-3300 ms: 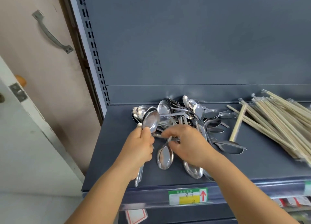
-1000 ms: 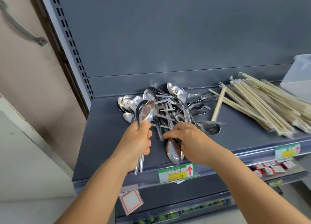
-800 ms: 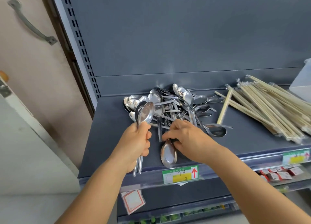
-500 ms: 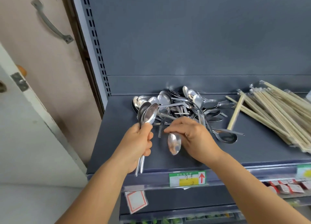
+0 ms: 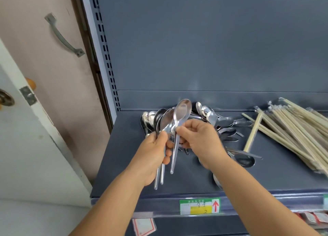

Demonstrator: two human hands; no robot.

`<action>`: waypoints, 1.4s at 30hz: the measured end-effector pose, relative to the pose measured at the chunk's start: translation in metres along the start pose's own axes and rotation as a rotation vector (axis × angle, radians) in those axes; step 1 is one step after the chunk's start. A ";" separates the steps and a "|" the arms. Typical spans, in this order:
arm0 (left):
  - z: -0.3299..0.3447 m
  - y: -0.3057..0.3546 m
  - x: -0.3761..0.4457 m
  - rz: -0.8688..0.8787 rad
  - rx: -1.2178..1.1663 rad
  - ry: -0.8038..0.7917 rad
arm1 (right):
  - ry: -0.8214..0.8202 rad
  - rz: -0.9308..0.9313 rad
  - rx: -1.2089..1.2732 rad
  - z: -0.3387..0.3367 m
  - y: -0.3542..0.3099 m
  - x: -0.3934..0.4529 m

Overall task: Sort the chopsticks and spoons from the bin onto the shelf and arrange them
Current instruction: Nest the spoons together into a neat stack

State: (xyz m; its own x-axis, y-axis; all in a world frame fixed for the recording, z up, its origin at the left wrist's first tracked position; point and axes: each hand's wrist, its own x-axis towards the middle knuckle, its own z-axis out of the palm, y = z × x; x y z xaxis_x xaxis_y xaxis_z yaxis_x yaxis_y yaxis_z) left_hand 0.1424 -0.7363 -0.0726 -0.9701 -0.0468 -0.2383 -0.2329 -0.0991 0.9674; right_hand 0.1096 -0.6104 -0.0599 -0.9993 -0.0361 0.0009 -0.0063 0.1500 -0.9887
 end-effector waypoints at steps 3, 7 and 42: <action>0.001 0.001 0.002 0.000 0.042 -0.002 | -0.050 0.065 0.049 0.009 0.002 0.002; -0.004 -0.001 0.005 -0.007 0.028 0.012 | -0.128 0.080 0.030 0.017 0.001 0.005; -0.043 0.015 0.011 -0.072 0.049 -0.065 | -0.176 -0.173 -0.079 0.047 0.002 0.051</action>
State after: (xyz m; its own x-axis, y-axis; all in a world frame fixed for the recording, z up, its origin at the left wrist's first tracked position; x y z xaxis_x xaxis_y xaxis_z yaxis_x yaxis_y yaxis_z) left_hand 0.1309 -0.7814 -0.0640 -0.9528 0.0233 -0.3026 -0.3034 -0.0511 0.9515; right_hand 0.0602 -0.6584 -0.0685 -0.9616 -0.2387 0.1356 -0.1860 0.2034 -0.9613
